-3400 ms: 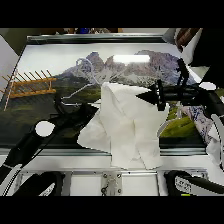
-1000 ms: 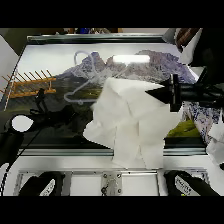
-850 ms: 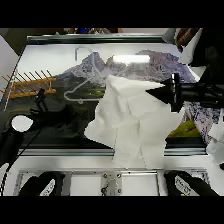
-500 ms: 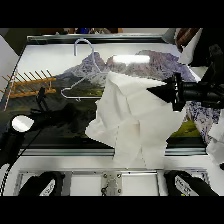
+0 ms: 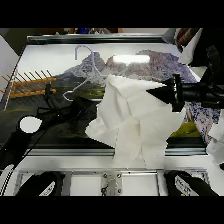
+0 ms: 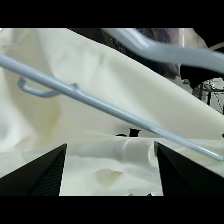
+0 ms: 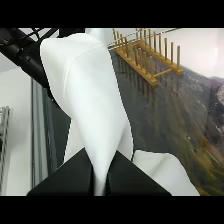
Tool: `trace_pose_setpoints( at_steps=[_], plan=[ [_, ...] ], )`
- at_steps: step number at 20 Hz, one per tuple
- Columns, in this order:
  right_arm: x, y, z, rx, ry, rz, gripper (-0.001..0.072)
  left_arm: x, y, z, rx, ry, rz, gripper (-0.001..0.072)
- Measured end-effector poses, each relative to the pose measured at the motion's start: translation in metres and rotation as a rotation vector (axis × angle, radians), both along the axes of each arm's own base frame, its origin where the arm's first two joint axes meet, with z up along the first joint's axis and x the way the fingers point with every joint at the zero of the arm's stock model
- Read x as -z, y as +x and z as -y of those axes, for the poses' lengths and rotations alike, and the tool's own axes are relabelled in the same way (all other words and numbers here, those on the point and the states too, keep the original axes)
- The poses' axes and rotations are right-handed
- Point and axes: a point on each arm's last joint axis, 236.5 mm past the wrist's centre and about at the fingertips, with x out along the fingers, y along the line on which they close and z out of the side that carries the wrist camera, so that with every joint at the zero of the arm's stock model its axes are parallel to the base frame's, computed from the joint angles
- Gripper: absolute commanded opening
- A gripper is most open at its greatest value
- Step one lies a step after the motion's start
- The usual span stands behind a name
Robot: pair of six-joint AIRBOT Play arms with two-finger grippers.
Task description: Fold the clothes and pants, and hang the long-sleeved shirts on hangers.
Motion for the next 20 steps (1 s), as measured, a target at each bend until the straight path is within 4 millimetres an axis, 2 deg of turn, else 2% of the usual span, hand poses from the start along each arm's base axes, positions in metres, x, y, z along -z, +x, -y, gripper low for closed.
trace_pose_setpoints(
  at_steps=[1, 7, 11, 16, 17, 18, 19, 20],
  plan=[
    [0.000, 0.000, 0.000, 0.000, -0.001, 0.000, 0.0027, 0.001, 0.000, 0.005, 0.010, -0.004, -0.004, 0.0557],
    [0.001, 0.000, 0.000, -0.001, -0.004, -0.001, 0.0027, -0.005, 0.005, 0.038, 0.128, 0.019, -0.001, 0.0557],
    [0.001, -0.001, 0.000, -0.006, -0.004, -0.001, 0.0027, 0.009, -0.006, 0.053, 0.242, 0.051, -0.068, 0.0557],
    [0.002, -0.002, 0.000, -0.006, -0.009, -0.002, 0.0027, 0.027, -0.023, 0.059, 0.313, 0.074, -0.127, 0.0555],
    [0.002, -0.001, 0.000, -0.005, -0.010, -0.002, 0.0027, 0.031, -0.027, 0.061, 0.322, 0.076, -0.134, 0.0515],
    [0.003, -0.001, 0.000, -0.004, -0.011, -0.002, 0.0027, 0.033, -0.029, 0.064, 0.330, 0.078, -0.136, 0.0278],
    [0.003, -0.001, 0.000, -0.004, -0.011, -0.002, 0.0027, 0.034, -0.030, 0.067, 0.334, 0.081, -0.130, 0.0185],
    [0.003, -0.001, 0.000, -0.003, -0.011, -0.002, 0.0027, 0.036, -0.030, 0.069, 0.334, 0.086, -0.126, 0.0184]
  ],
)
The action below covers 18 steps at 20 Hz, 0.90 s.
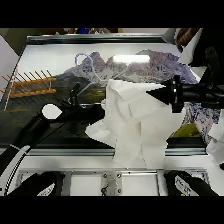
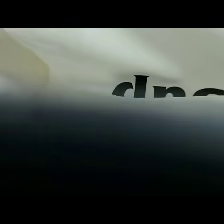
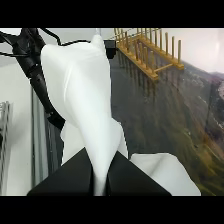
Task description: Fold the clothes and pants, and hang the long-sleeved shirts on hangers.
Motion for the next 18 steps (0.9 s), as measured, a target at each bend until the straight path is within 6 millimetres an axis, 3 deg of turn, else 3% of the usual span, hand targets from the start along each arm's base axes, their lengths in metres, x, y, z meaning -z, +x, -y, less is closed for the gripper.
trace_pose_setpoints(
  at_steps=[1, 2, 8, 12, 18],
  plan=[
    [0.000, 0.000, 0.000, 0.000, 0.001, 0.000, 0.0027, 0.001, 0.001, 0.001, -0.003, 0.002, 0.008, 0.0160],
    [-0.001, 0.000, 0.000, 0.000, 0.003, 0.001, 0.0027, 0.001, 0.002, 0.002, -0.006, 0.003, 0.013, 0.0017],
    [-0.003, 0.000, 0.000, 0.000, 0.012, 0.002, 0.0027, -0.006, 0.008, -0.011, -0.032, 0.006, 0.040, 0.0016],
    [-0.003, 0.001, 0.000, 0.003, 0.011, 0.002, 0.0027, -0.022, 0.016, -0.047, -0.081, 0.054, 0.099, 0.0016],
    [-0.007, 0.002, 0.000, 0.019, 0.014, 0.008, 0.0026, -0.023, 0.013, -0.103, -0.136, 0.175, 0.113, 0.0016]
  ],
)
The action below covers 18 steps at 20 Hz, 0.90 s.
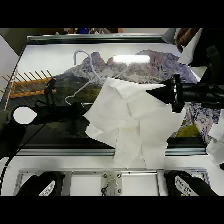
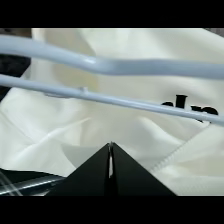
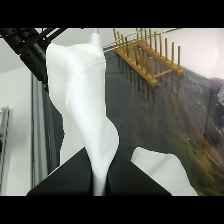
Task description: Fold the clothes and pants, and hang the long-sleeved shirts on hangers.
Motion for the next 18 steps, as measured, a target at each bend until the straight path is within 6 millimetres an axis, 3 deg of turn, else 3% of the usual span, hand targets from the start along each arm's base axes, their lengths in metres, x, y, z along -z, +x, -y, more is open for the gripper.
trace_pose_setpoints(
  at_steps=[4, 10, 11, 12, 13, 18],
  plan=[
    [-0.006, 0.007, 0.003, 0.048, 0.003, 0.022, 0.0026, 0.010, 0.000, -0.036, -0.050, 0.080, -0.026, 0.0016],
    [-0.014, 0.007, 0.002, 0.059, 0.033, 0.008, 0.0026, 0.010, 0.001, -0.047, -0.075, 0.089, -0.034, 0.0018],
    [-0.015, 0.007, 0.002, 0.058, 0.037, 0.009, 0.0026, 0.008, 0.002, -0.044, -0.075, 0.078, -0.025, 0.0083],
    [-0.016, 0.007, 0.002, 0.057, 0.043, 0.008, 0.0026, 0.004, 0.004, -0.037, -0.072, 0.051, -0.016, 0.0402],
    [-0.016, 0.007, 0.002, 0.059, 0.043, 0.007, 0.0026, -0.001, 0.005, -0.028, -0.066, 0.019, -0.005, 0.0589],
    [-0.018, 0.008, 0.002, 0.062, 0.051, 0.005, 0.0026, -0.034, 0.024, 0.008, -0.087, -0.154, 0.076, 0.0576]
  ],
)
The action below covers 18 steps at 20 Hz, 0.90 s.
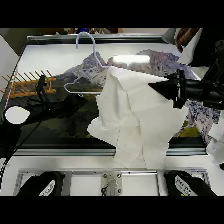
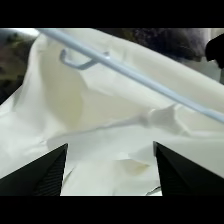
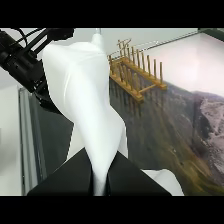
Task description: Fold the clothes and pants, and hang the long-sleeved shirts on hangers.
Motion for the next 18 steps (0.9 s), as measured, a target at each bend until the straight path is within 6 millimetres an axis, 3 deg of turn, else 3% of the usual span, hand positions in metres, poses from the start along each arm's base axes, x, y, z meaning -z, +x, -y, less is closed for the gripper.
trace_pose_setpoints(
  at_steps=[6, 18],
  plan=[
    [0.000, 0.000, 0.000, 0.000, -0.001, 0.000, 0.0027, -0.018, 0.021, 0.032, 0.086, -0.098, -0.004, 0.0576],
    [0.009, 0.000, 0.001, 0.001, -0.037, -0.007, 0.0027, 0.008, -0.012, 0.085, 0.281, -0.092, -0.081, 0.0576]
  ],
)
